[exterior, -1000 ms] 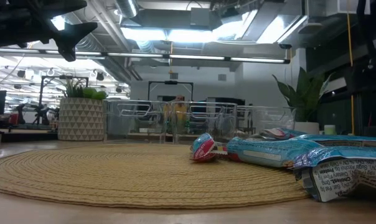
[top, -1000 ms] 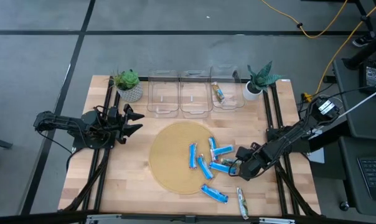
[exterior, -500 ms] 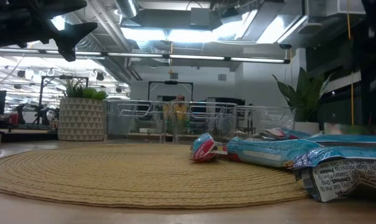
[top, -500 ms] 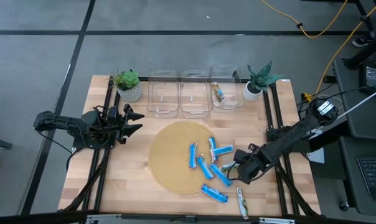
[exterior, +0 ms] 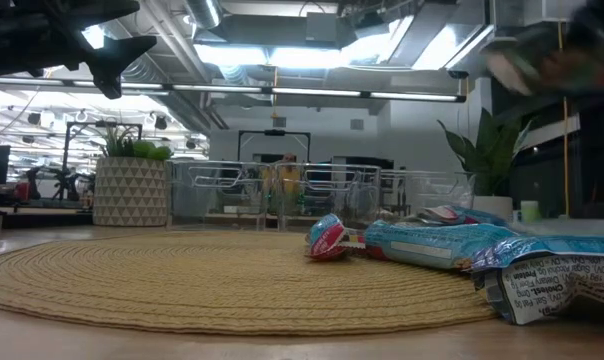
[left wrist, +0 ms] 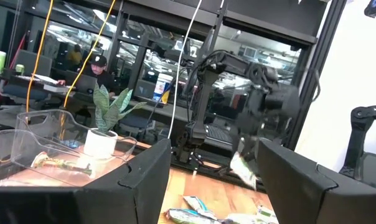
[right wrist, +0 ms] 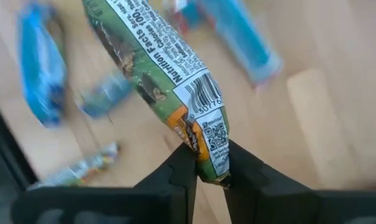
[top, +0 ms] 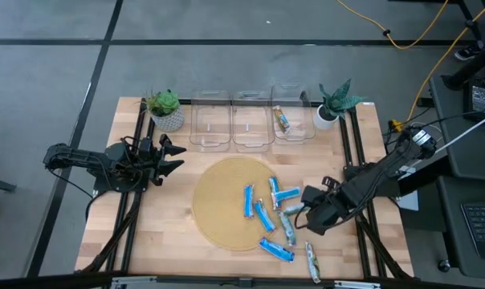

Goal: Pick and place Granola Bars by type
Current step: Put the top yellow granola bar into the right transparent bin

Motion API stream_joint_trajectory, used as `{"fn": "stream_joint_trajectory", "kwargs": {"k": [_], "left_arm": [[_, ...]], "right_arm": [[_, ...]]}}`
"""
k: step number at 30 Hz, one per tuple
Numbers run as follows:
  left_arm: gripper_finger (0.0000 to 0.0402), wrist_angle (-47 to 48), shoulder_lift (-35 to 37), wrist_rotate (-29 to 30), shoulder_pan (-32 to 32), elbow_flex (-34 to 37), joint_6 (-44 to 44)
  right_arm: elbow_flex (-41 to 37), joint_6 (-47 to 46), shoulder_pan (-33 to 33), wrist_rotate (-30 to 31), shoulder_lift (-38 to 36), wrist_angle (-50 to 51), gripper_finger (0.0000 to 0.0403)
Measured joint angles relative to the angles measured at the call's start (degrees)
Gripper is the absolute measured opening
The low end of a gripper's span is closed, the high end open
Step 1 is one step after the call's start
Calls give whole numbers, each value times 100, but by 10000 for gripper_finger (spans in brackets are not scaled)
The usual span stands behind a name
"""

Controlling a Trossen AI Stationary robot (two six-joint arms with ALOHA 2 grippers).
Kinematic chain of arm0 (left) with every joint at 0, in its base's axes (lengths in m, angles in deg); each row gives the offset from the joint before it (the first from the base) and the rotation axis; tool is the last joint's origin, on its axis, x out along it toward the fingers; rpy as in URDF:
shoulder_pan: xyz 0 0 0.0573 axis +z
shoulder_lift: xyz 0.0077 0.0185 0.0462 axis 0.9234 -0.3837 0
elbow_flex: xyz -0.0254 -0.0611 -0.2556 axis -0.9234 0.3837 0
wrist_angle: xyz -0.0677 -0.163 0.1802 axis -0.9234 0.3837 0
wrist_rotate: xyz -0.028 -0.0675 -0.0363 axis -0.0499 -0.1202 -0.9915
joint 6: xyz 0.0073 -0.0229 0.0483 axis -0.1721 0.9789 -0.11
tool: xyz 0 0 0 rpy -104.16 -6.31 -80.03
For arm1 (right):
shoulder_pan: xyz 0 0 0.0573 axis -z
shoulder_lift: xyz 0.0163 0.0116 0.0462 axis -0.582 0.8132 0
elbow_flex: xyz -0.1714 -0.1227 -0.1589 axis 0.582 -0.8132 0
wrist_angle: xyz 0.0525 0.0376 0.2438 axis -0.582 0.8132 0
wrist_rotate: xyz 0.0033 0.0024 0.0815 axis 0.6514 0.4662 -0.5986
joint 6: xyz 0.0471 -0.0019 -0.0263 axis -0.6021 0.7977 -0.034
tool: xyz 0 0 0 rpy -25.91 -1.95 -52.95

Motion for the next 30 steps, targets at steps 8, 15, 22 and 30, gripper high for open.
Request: {"fn": "stream_joint_trajectory", "kwargs": {"k": [8, 15, 22, 30], "left_arm": [[226, 1, 2, -1, -1, 0, -2], [226, 1, 0, 1, 2, 0, -2], [226, 1, 0, -1, -1, 0, -1], [226, 1, 0, 0, 0, 0, -2]], "right_arm": [[1176, 39, 804, 441, -2, 421, 52], [1879, 328, 1871, 295, -4, 735, 64], [2204, 1120, 3041, 199, -7, 800, 48], [2168, 2206, 4559, 191, 48, 1054, 55]]}}
